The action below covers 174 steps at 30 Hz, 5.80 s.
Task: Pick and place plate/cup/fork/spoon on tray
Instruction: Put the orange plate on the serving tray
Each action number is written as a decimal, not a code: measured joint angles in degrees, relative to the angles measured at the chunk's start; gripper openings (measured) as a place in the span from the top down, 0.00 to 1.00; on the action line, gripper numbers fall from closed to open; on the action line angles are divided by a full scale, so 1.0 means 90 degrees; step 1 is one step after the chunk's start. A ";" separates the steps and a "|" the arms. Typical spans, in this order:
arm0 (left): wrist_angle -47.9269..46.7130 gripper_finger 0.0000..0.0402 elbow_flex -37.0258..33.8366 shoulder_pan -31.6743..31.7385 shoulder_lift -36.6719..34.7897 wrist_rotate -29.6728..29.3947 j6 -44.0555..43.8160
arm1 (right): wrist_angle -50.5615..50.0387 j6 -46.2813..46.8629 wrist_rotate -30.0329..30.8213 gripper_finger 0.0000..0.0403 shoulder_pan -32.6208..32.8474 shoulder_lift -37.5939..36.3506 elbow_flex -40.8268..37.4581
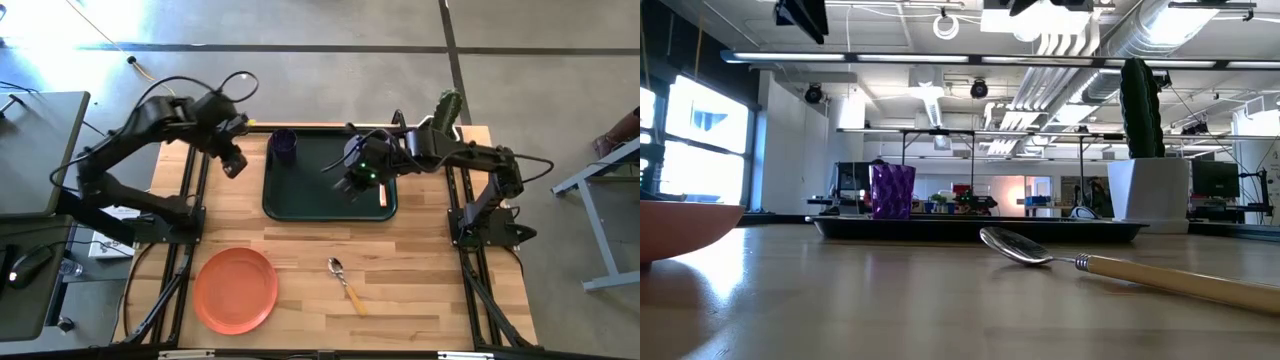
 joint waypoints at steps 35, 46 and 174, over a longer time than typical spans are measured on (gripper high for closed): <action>0.1094 0.76 -0.2391 -0.1628 -0.2071 -0.0027 -0.0596 | 0.4371 0.0787 0.0413 0.77 0.1456 0.1817 -0.0002; 0.1093 0.76 -0.2406 -0.1628 -0.2073 -0.0025 -0.0594 | 0.4350 0.1043 -0.0033 0.77 0.1452 0.2681 -0.0002; 0.1097 0.76 -0.2408 -0.1625 -0.2073 -0.0027 -0.0593 | 0.3329 -0.0326 -0.0716 1.00 0.0541 0.3130 -0.0001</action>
